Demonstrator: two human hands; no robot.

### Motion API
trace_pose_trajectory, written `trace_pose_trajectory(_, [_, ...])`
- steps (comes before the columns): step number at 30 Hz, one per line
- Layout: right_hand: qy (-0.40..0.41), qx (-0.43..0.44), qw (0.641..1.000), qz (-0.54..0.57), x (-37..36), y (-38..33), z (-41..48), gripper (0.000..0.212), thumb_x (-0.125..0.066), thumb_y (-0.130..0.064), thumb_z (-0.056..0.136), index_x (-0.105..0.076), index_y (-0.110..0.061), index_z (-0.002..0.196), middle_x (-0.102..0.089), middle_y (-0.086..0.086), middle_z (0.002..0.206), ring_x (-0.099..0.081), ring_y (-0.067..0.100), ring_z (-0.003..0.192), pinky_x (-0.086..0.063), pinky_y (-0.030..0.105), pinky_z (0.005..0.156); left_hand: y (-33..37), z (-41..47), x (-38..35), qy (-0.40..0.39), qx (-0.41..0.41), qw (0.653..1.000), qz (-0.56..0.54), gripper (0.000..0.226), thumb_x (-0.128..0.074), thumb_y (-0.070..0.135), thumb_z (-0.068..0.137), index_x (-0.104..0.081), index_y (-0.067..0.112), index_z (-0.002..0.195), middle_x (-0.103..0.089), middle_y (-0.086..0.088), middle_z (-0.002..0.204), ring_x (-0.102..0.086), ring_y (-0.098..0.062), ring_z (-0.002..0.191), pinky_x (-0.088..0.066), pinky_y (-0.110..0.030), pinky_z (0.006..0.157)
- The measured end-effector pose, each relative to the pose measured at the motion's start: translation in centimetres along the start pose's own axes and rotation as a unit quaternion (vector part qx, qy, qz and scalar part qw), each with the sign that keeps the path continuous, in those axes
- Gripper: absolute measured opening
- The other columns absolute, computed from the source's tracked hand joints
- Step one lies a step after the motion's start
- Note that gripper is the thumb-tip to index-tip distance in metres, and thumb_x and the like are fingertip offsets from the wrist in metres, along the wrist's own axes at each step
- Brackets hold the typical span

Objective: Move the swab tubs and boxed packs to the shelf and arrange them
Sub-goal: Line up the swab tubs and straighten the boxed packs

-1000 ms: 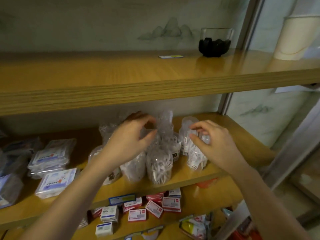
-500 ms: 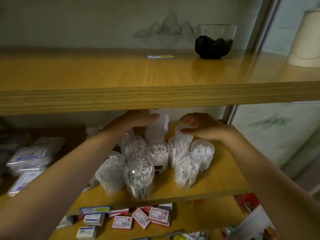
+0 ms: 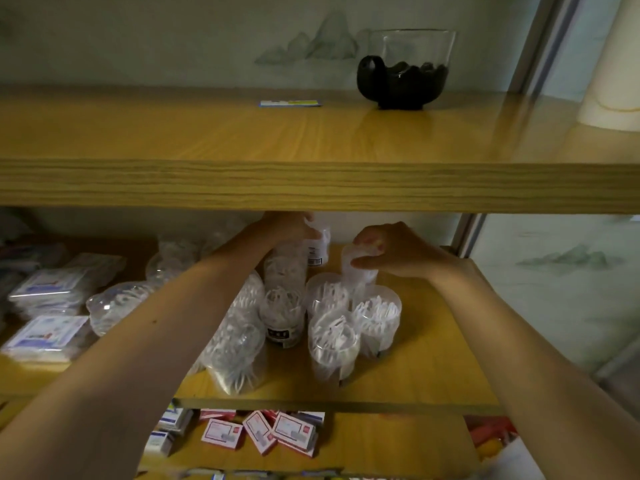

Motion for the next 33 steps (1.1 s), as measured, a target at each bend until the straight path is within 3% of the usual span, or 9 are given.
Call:
trace_pose_trajectory(2, [0.028, -0.005, 1.000, 0.011, 0.2, 1.1, 0.8, 0.038, -0.068, -0.032, 0.080, -0.060, -0.014, 0.112, -0.060, 0.009, 0.119, -0.055, 0.026, 0.110, -0.045, 0.034, 0.090, 0.2, -0.1, -0.2, 0.002, -0.007, 1.000, -0.029, 0.023, -0.068, 0.032, 0.080, -0.051, 0.022, 0.094, -0.049, 0.003, 0.100, -0.045, -0.016, 0.099, -0.035, -0.025, 0.082])
trace_pose_trajectory(6, [0.072, -0.034, 0.997, 0.010, 0.3, 2.9, 2.6, 0.037, -0.066, -0.031, 0.083, -0.060, -0.012, 0.114, -0.058, 0.008, 0.123, -0.054, 0.027, 0.110, -0.041, 0.032, 0.091, 0.0, 0.1, -0.8, 0.034, -0.019, 0.993, -0.110, 0.037, -0.079, 0.026, 0.068, -0.054, 0.015, 0.093, -0.052, 0.000, 0.095, -0.051, -0.015, 0.085, -0.044, -0.027, 0.069])
trace_pose_trajectory(10, [0.110, -0.061, 0.990, 0.061, -0.6, 4.2, 4.1, 0.034, -0.065, -0.031, 0.084, -0.061, -0.015, 0.113, -0.059, 0.006, 0.123, -0.054, 0.022, 0.108, -0.037, 0.024, 0.083, 0.5, 0.1, -1.4, 0.050, -0.039, 0.993, -0.102, 0.032, -0.077, 0.020, 0.071, -0.049, 0.011, 0.084, -0.046, 0.003, 0.075, -0.045, -0.011, 0.069, -0.035, -0.021, 0.061])
trace_pose_trajectory(17, [0.134, -0.064, 0.982, 0.114, -1.2, 4.1, 5.1, 0.031, -0.067, -0.026, 0.083, -0.063, -0.010, 0.109, -0.061, 0.006, 0.119, -0.056, 0.023, 0.105, -0.035, 0.020, 0.077, 1.4, 0.9, -2.2, 0.040, -0.014, 0.991, -0.123, 0.032, -0.071, 0.023, 0.077, -0.049, 0.011, 0.098, -0.045, -0.005, 0.104, -0.045, -0.020, 0.097, -0.038, -0.032, 0.087])
trace_pose_trajectory(21, [0.111, -0.075, 0.990, 0.054, -1.1, 3.8, 5.3, 0.033, -0.062, -0.029, 0.086, -0.060, -0.013, 0.116, -0.054, 0.009, 0.127, -0.050, 0.025, 0.114, -0.035, 0.025, 0.085, 1.6, 0.8, -1.6, 0.021, 0.004, 0.992, -0.123, 0.036, -0.071, 0.031, 0.077, -0.046, 0.017, 0.099, -0.046, -0.002, 0.107, -0.045, -0.016, 0.096, -0.038, -0.028, 0.079])
trace_pose_trajectory(24, [0.127, -0.044, 0.991, 0.007, -0.5, 3.1, 4.6, 0.037, -0.060, -0.034, 0.086, -0.059, -0.016, 0.118, -0.054, 0.006, 0.130, -0.047, 0.025, 0.120, -0.036, 0.031, 0.096, 1.3, 0.1, -0.5, -0.001, -0.026, 0.995, -0.092, 0.048, -0.066, 0.038, 0.080, -0.048, 0.022, 0.121, -0.051, -0.003, 0.125, -0.048, -0.018, 0.113, -0.036, -0.025, 0.088])
trace_pose_trajectory(27, [0.163, 0.028, 0.983, 0.079, 1.0, 0.8, 2.3, 0.032, -0.062, -0.031, 0.085, -0.061, -0.016, 0.113, -0.063, 0.001, 0.116, -0.058, 0.019, 0.105, -0.044, 0.032, 0.093, 0.0, -1.2, 1.1, 0.061, -0.017, 0.995, -0.083, 0.061, -0.068, 0.037, 0.078, -0.045, 0.016, 0.130, -0.048, -0.006, 0.134, -0.046, -0.023, 0.121, -0.035, -0.024, 0.090])
trace_pose_trajectory(30, [0.024, 0.067, 0.990, 0.122, 1.9, -2.2, -0.2, 0.030, -0.067, -0.032, 0.081, -0.064, -0.021, 0.108, -0.064, -0.008, 0.098, -0.063, 0.010, 0.090, -0.052, 0.028, 0.085, -1.2, -2.5, 2.0, 0.019, -0.006, 0.999, -0.036, 0.054, -0.073, 0.042, 0.073, -0.060, 0.007, 0.111, -0.059, -0.007, 0.112, -0.055, -0.021, 0.106, -0.040, -0.030, 0.082])
trace_pose_trajectory(33, [-0.129, 0.074, 0.988, 0.045, 1.0, -4.5, -1.6, 0.041, -0.068, -0.042, 0.078, -0.059, -0.029, 0.115, -0.057, -0.017, 0.101, -0.057, 0.004, 0.098, -0.044, 0.015, 0.082, -2.1, -3.2, 2.4, -0.012, -0.032, 0.999, -0.016, 0.048, -0.076, 0.037, 0.068, -0.065, -0.005, 0.088, -0.061, -0.014, 0.084, -0.056, -0.022, 0.081, -0.038, -0.032, 0.068])
Point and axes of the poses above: each hand's wrist, its own z-axis towards the middle knuckle, its own x-axis out of the back of the hand, y = z × x, the point moved 3 cm from there along z, towards the middle knuckle
